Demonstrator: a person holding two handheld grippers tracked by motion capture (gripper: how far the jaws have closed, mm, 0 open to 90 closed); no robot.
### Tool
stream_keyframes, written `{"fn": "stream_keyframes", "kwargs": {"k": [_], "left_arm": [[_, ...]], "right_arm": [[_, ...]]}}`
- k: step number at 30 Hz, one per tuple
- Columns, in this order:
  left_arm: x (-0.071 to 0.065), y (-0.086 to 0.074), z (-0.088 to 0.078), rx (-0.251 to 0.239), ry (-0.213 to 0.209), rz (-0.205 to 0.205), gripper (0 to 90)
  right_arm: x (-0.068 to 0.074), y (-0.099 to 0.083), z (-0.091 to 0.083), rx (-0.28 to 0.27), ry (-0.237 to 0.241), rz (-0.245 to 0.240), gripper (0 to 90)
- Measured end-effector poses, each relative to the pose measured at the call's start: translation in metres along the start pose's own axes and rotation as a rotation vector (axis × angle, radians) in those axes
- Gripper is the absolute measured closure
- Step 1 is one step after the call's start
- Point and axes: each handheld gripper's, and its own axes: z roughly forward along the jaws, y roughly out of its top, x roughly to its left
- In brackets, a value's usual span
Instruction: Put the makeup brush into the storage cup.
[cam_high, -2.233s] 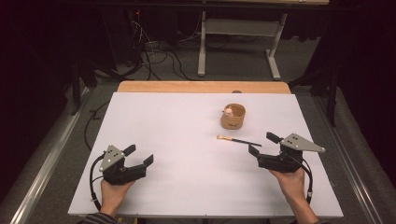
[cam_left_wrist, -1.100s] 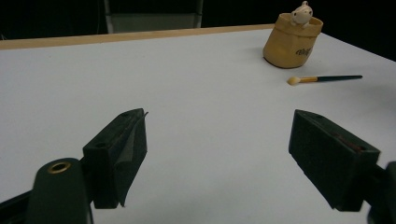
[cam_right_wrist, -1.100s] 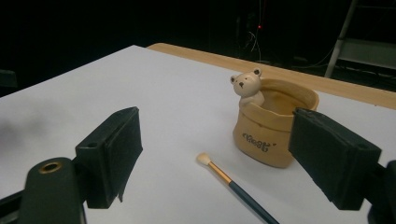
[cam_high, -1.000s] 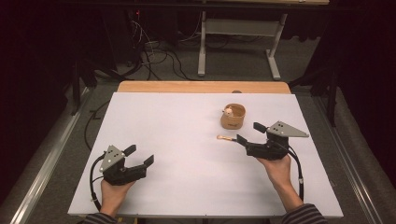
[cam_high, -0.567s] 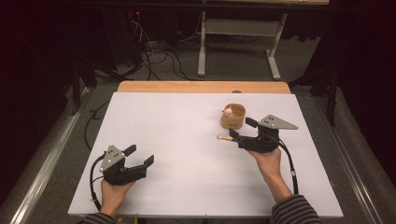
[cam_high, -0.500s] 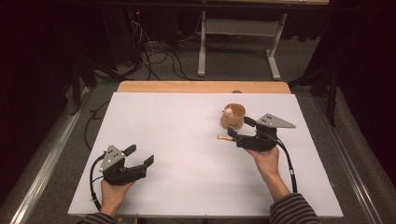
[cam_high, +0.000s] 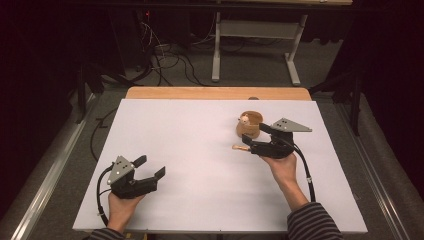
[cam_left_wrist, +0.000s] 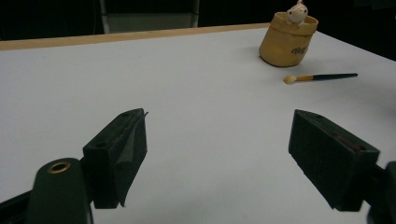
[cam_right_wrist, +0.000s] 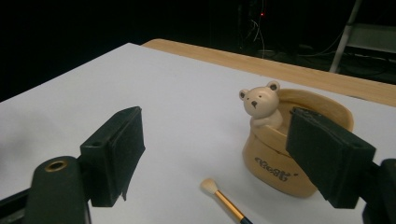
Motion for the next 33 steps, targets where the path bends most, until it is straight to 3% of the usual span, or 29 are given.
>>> {"fn": "stream_keyframes", "kwargs": {"k": [16,33], "left_arm": [[0.001,0.000,0.001,0.001,0.006,-0.001,20.5],[0.000,0.000,0.000,-0.009,-0.007,0.000,21.6]], "right_arm": [[-0.010,0.003,-0.006,0.043,-0.043,-0.022,25.1],[-0.019,0.010,-0.013,0.155,-0.051,-0.035,29.6]]}}
